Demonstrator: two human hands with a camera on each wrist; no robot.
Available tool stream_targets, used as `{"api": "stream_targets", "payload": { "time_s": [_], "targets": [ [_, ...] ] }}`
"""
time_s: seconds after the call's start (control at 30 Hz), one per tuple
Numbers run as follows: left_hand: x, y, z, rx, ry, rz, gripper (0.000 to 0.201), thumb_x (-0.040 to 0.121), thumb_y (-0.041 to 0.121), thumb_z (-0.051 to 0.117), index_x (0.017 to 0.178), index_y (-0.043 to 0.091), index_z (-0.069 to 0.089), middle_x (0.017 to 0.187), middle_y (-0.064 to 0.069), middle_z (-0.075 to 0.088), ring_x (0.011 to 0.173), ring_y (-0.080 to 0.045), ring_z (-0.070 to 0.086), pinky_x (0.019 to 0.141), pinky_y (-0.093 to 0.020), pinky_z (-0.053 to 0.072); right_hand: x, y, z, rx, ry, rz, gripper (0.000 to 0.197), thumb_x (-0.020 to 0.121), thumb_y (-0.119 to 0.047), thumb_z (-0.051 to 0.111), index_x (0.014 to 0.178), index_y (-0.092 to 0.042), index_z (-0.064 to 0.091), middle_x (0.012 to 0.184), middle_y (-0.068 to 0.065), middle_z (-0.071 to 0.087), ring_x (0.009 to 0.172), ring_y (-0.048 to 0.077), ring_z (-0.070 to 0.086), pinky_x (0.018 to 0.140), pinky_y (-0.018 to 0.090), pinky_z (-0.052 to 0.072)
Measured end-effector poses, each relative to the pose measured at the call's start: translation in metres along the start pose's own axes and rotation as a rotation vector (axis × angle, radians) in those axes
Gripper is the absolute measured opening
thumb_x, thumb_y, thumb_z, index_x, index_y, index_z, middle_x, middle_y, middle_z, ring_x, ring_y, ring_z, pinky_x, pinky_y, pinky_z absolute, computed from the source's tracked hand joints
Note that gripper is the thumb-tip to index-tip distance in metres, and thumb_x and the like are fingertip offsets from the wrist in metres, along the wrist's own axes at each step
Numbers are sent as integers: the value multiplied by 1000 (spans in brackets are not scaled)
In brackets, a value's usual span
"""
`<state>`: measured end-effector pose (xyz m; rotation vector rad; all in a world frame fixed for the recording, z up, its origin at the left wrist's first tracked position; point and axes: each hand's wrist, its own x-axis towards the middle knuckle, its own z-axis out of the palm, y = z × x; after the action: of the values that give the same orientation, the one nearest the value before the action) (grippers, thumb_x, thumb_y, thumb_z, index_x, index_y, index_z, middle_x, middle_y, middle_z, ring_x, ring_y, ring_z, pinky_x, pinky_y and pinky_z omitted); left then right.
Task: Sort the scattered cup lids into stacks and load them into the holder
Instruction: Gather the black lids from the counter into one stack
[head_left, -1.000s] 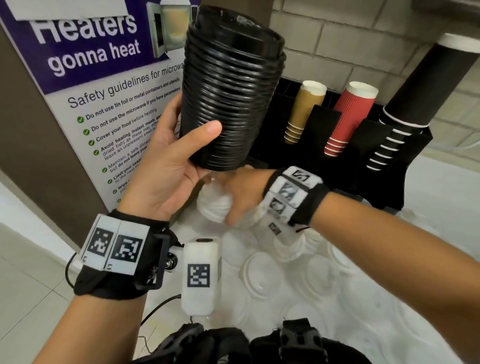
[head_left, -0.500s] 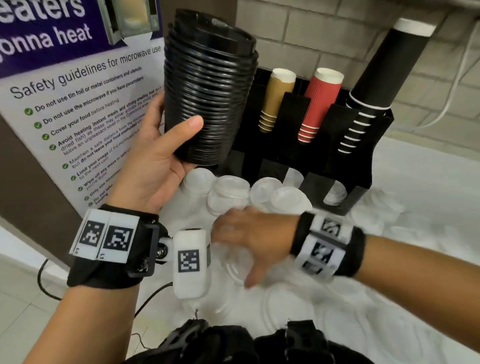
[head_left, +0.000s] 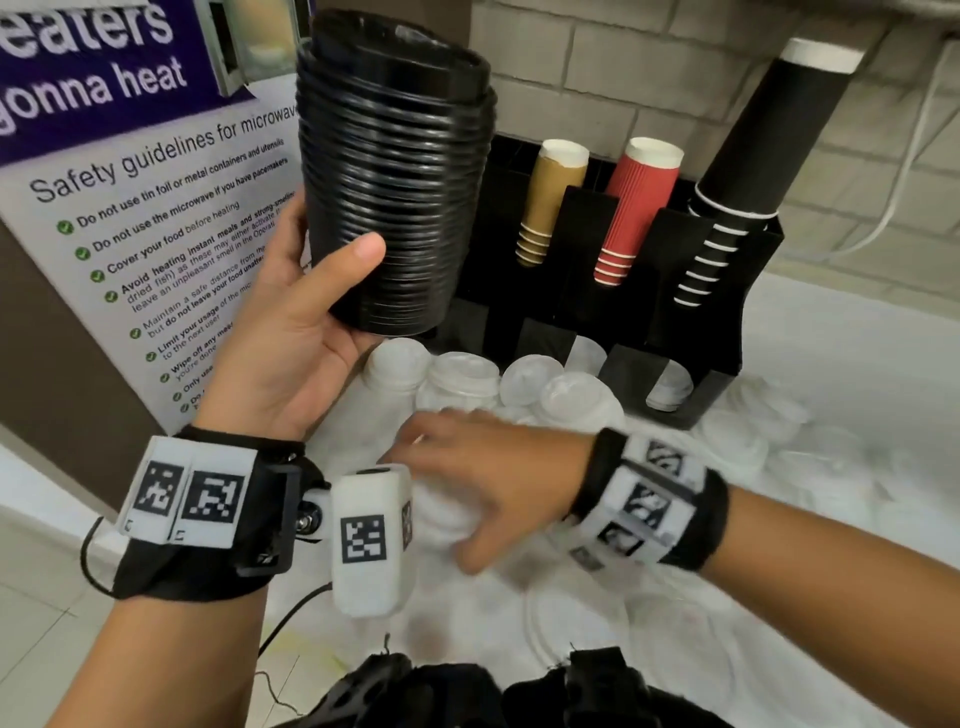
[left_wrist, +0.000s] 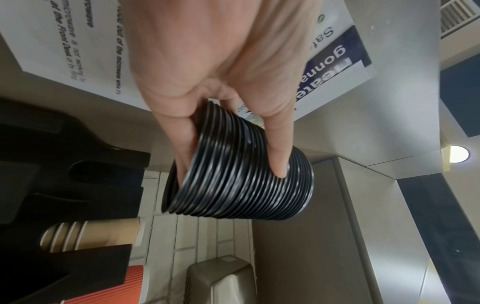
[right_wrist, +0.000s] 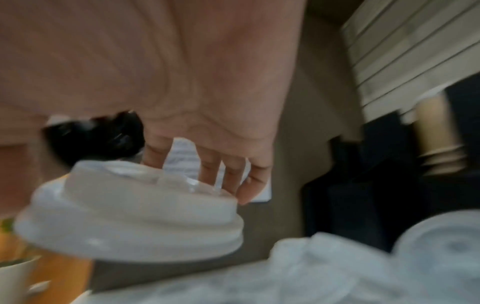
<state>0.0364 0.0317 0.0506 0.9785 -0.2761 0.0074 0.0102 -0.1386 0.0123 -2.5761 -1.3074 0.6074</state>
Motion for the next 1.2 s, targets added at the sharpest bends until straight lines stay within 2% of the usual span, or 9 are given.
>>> {"api": "stream_targets", "payload": {
  "time_s": [0.13,0.3,0.43,0.5,0.63,0.8,0.97,1.1,1.2],
  "targets": [
    [0,-2,1,20,13,11,62,85,12,55,143,18,35,132,-2,56,121,-22,60,83,-39,57,-44,49,-25,-34,51,293,81,65,-40,74,134,-40,31,126,-1,42,113,25,47,96,43,41],
    [0,-25,10,-37,23,-34,62,84,10,57,142,17,38,129,-3,60,115,-20,63,80,-36,57,-57,80,-34,-205,218,477,90,76,-34,73,148,-32,20,145,-2,29,131,18,30,104,40,30],
    [0,-41,18,-33,4,-67,69,83,12,60,146,18,34,134,-5,59,121,-23,59,86,-41,57,-50,65,-41,609,536,241,105,74,-16,78,149,-35,8,135,3,44,120,12,51,100,33,47],
    [-1,-48,21,5,-23,-70,70,84,13,61,147,19,32,137,-6,58,125,-25,57,91,-44,55,-41,54,-36,1058,649,95,101,72,-4,74,146,-35,14,124,9,53,110,20,62,94,39,52],
    [-1,-57,21,107,-18,-24,82,76,25,73,146,19,33,135,-4,59,126,-22,56,98,-41,51,-23,40,-23,1546,807,-51,78,77,3,59,146,-14,28,123,22,55,113,32,58,100,52,46],
    [1,-56,11,463,30,97,88,61,42,83,138,34,40,142,0,50,129,-14,51,108,-45,43,-13,38,-16,1743,835,-97,65,80,1,51,142,-3,34,130,23,52,117,35,53,101,50,45],
    [6,-35,2,823,-75,321,116,61,43,87,149,39,10,149,4,30,137,-9,38,108,-38,44,-8,38,-8,1800,817,-90,66,77,2,51,141,-4,35,126,21,54,114,35,55,100,52,45],
    [2,-13,6,1136,-162,455,120,64,44,84,149,46,-1,146,27,19,130,13,30,100,-31,47,-2,36,-4,1818,789,-101,65,77,1,52,140,-3,36,123,19,57,110,31,59,97,49,48],
    [-4,1,9,1368,-191,432,109,64,49,80,148,49,11,145,8,27,125,-7,43,94,-45,51,4,34,-1,1835,769,-111,65,76,2,52,139,-4,37,119,17,59,107,30,59,94,48,50]
  ]
}}
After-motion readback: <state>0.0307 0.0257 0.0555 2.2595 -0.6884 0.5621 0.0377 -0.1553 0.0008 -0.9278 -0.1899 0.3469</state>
